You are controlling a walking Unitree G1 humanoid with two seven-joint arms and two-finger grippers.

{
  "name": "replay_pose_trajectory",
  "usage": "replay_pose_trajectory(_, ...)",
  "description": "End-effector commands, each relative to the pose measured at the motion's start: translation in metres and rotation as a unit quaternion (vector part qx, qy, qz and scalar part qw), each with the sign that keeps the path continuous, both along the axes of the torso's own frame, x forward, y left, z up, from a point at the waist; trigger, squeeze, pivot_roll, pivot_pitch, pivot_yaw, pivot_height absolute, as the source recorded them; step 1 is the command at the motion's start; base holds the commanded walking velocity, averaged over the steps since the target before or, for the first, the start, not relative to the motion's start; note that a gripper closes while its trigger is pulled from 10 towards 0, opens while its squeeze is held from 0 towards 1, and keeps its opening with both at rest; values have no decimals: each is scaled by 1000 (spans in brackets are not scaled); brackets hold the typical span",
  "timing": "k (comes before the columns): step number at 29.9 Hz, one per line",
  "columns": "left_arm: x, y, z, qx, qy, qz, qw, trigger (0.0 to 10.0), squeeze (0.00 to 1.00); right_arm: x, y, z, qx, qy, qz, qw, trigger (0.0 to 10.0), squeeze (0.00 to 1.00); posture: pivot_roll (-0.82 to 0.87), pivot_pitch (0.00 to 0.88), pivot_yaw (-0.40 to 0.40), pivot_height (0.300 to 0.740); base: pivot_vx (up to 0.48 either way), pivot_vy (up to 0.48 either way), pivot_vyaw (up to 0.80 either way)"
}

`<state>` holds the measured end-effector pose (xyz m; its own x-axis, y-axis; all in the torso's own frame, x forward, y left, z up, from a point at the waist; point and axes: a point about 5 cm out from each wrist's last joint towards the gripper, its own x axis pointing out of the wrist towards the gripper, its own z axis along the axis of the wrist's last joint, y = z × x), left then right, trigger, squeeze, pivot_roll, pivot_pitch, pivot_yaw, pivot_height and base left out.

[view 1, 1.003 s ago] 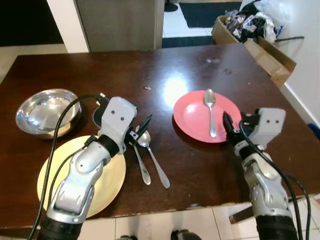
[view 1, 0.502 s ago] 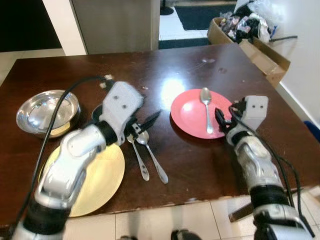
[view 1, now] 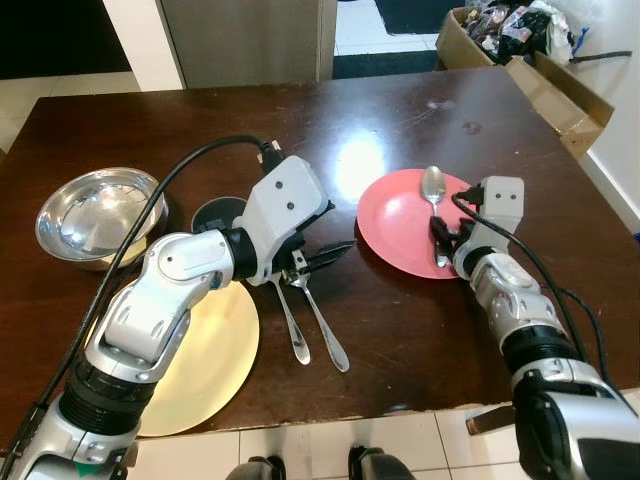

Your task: Setting the table

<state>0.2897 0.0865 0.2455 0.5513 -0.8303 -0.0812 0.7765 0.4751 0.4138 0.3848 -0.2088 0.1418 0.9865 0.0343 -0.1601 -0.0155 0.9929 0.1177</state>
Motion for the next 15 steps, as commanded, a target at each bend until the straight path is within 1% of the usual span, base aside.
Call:
replay_pose_trajectory(1,-4,-2,-3,6,10,-11,1000,10000,0,-2,-2,-9,4,21,0,1000,10000,0,41,154,81,740,0,0,0)
replay_pose_trajectory(5,-5,-2,-3,6,12,-12,1000,10000,0,-1,-1,-10,11,28,2,1000,10000,0,41,154,81,740,0,0,0)
replay_pose_trajectory(7,-7,-2,-3,5,15,-8,1000,10000,0,0,4,-14,22,51,16,998,10000,0,51,157,77,740,0,0,0)
replay_pose_trajectory(8,-7,-2,-3,4,15,-4,1000,10000,0,-1,5,-17,20,65,22,997,7765,0,51,156,75,740,0,0,0)
replay_pose_trajectory(9,-7,-2,-3,2,14,-1,1000,10000,0,-1,6,-19,19,75,23,997,3098,0,49,154,73,740,0,0,0)
replay_pose_trajectory(10,-7,-2,-3,2,14,-1,1000,10000,0,-1,6,-19,19,75,23,997,3098,0,49,154,73,740,0,0,0)
replay_pose_trajectory(11,-7,-2,-3,0,15,1,1000,10000,0,-1,6,-20,19,82,22,996,1294,0,47,154,71,740,0,0,0)
replay_pose_trajectory(12,-7,-2,-3,-1,14,4,1000,10000,0,-2,6,-22,17,89,22,996,0,0,44,153,71,740,0,0,0)
replay_pose_trajectory(15,-6,-3,-2,-4,14,8,1000,10000,0,-4,3,-26,23,102,20,994,0,0,37,150,70,740,0,0,0)
